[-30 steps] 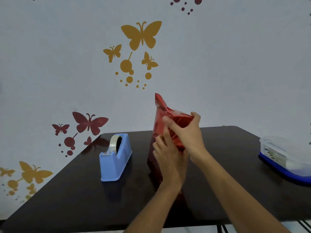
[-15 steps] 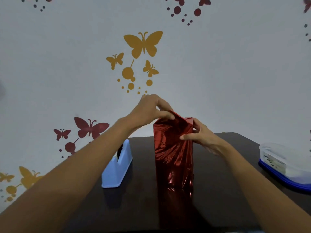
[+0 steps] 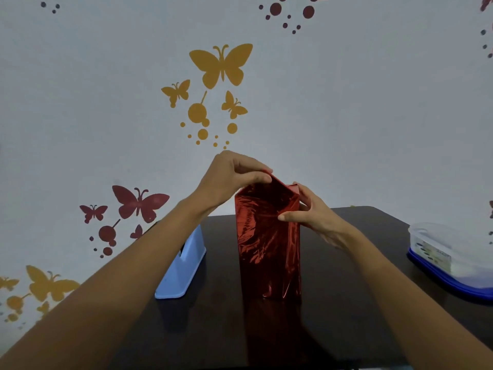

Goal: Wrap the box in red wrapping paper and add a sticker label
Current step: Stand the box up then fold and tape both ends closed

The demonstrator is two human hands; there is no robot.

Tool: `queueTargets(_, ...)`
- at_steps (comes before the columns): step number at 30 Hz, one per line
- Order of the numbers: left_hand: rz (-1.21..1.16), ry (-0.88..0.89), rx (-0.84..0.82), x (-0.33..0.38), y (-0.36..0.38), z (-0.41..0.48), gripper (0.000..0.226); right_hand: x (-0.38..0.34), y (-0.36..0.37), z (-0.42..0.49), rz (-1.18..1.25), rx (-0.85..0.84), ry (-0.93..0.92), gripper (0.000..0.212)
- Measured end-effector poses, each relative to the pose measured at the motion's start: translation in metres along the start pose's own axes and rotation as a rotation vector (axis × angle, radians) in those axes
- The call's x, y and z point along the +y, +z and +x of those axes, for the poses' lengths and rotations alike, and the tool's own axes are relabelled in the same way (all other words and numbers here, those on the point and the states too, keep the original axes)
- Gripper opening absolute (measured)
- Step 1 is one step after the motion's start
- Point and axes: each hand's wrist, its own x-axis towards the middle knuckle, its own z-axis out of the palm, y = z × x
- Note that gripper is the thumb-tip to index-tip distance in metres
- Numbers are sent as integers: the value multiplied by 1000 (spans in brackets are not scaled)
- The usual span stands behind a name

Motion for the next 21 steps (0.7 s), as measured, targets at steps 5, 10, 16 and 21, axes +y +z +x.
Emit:
queueTargets(5, -18, -30, -44, -5, 2, 17, 18, 1, -3, -2, -24, -36, -16, 64)
queueTargets(10, -77, -159, -83, -21, 7, 30, 13, 2, -4, 1, -41, -41, -14, 65)
queueTargets(16, -67, -301, -90, -38, 16, 33, 16, 3, -6, 5, -18, -55, 9, 65)
queueTargets(21, -3, -350, -81, -44, 22, 32, 18, 6, -5, 9, -3, -37, 13, 65)
